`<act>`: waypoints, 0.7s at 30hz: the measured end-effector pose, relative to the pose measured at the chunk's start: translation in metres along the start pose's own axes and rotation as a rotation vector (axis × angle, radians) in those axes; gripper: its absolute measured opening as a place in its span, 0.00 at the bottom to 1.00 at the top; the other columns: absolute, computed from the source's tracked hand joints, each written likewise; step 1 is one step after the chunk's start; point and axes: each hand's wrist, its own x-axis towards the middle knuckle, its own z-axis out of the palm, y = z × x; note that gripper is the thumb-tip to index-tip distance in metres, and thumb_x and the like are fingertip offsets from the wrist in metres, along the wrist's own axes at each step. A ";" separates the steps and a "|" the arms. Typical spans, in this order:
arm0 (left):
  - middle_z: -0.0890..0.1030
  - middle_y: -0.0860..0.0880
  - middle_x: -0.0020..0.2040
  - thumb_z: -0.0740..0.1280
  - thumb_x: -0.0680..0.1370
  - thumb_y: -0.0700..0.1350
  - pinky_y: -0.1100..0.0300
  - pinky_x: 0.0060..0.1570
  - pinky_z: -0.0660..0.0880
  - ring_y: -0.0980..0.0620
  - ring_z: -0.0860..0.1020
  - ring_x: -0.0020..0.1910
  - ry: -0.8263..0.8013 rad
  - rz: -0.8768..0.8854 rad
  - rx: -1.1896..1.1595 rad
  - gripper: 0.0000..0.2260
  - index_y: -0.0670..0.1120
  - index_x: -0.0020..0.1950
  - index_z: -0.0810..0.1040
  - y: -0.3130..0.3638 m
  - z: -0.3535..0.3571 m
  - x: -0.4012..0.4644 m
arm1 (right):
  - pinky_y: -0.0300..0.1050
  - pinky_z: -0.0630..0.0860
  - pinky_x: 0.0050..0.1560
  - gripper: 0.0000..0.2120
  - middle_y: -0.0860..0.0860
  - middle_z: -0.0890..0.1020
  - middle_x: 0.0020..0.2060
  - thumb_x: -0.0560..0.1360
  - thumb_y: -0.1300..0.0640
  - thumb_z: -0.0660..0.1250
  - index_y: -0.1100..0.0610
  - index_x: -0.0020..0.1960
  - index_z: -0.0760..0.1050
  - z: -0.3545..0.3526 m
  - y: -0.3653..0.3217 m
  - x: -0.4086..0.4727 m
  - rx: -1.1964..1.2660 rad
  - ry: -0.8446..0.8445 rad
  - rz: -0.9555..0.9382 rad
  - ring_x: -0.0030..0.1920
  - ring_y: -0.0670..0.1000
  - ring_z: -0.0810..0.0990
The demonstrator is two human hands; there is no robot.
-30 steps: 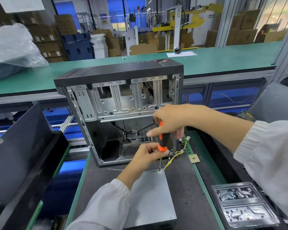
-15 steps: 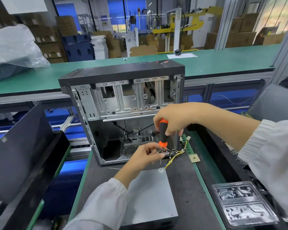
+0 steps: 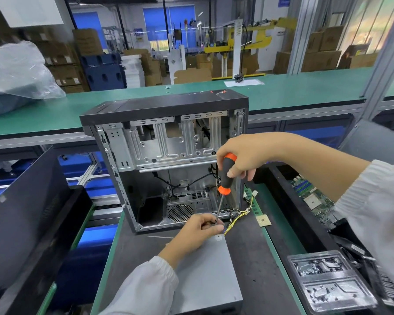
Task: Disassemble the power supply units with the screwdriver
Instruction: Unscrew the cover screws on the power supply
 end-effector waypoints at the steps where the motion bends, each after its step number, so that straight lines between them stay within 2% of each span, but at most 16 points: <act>1: 0.62 0.58 0.24 0.67 0.80 0.45 0.66 0.28 0.56 0.60 0.58 0.25 0.015 0.011 0.023 0.06 0.45 0.47 0.82 0.000 0.001 0.001 | 0.39 0.80 0.33 0.09 0.52 0.79 0.38 0.77 0.62 0.67 0.56 0.56 0.75 0.000 0.001 -0.001 0.005 0.002 0.003 0.28 0.44 0.81; 6: 0.64 0.58 0.21 0.65 0.81 0.46 0.69 0.24 0.56 0.60 0.60 0.21 0.052 0.016 0.080 0.12 0.44 0.41 0.82 0.000 -0.002 -0.001 | 0.41 0.82 0.35 0.09 0.57 0.80 0.45 0.77 0.62 0.67 0.56 0.56 0.74 0.002 0.003 -0.007 0.017 -0.013 0.022 0.42 0.56 0.84; 9: 0.63 0.56 0.21 0.65 0.81 0.47 0.65 0.25 0.58 0.59 0.61 0.22 0.085 -0.030 0.235 0.14 0.49 0.35 0.79 -0.005 -0.008 0.000 | 0.42 0.82 0.36 0.08 0.61 0.81 0.48 0.77 0.60 0.66 0.55 0.56 0.73 0.005 0.005 -0.010 0.017 -0.025 0.036 0.43 0.57 0.84; 12: 0.69 0.53 0.27 0.60 0.83 0.45 0.62 0.30 0.63 0.58 0.66 0.26 0.163 -0.140 0.322 0.17 0.48 0.34 0.74 -0.005 -0.010 0.001 | 0.42 0.82 0.36 0.08 0.61 0.82 0.48 0.77 0.59 0.66 0.55 0.56 0.73 0.006 0.005 -0.012 0.014 -0.031 0.050 0.43 0.57 0.85; 14: 0.71 0.51 0.30 0.57 0.84 0.42 0.63 0.30 0.64 0.57 0.67 0.26 0.184 -0.215 0.143 0.17 0.46 0.35 0.73 0.001 -0.006 -0.001 | 0.41 0.82 0.35 0.09 0.60 0.81 0.48 0.77 0.58 0.66 0.56 0.57 0.74 0.010 0.002 -0.015 0.012 -0.039 0.055 0.41 0.56 0.84; 17: 0.72 0.48 0.32 0.53 0.83 0.32 0.66 0.26 0.63 0.57 0.65 0.25 0.116 -0.268 -0.204 0.14 0.40 0.43 0.75 0.015 0.002 -0.013 | 0.41 0.81 0.34 0.11 0.55 0.81 0.43 0.78 0.54 0.66 0.54 0.59 0.73 0.021 -0.004 -0.026 -0.035 -0.043 0.050 0.35 0.50 0.84; 19: 0.72 0.48 0.31 0.53 0.79 0.28 0.63 0.28 0.63 0.55 0.66 0.26 0.066 -0.276 -0.274 0.14 0.40 0.46 0.76 0.022 0.005 -0.023 | 0.38 0.76 0.31 0.11 0.53 0.82 0.38 0.77 0.50 0.65 0.52 0.57 0.73 0.031 -0.008 -0.037 -0.130 -0.025 0.036 0.27 0.44 0.81; 21: 0.71 0.49 0.29 0.54 0.77 0.28 0.62 0.29 0.62 0.55 0.65 0.26 0.022 -0.283 -0.283 0.14 0.40 0.45 0.77 0.024 0.009 -0.034 | 0.37 0.73 0.29 0.11 0.52 0.81 0.36 0.76 0.48 0.65 0.52 0.55 0.74 0.042 -0.012 -0.050 -0.189 0.004 0.006 0.26 0.45 0.79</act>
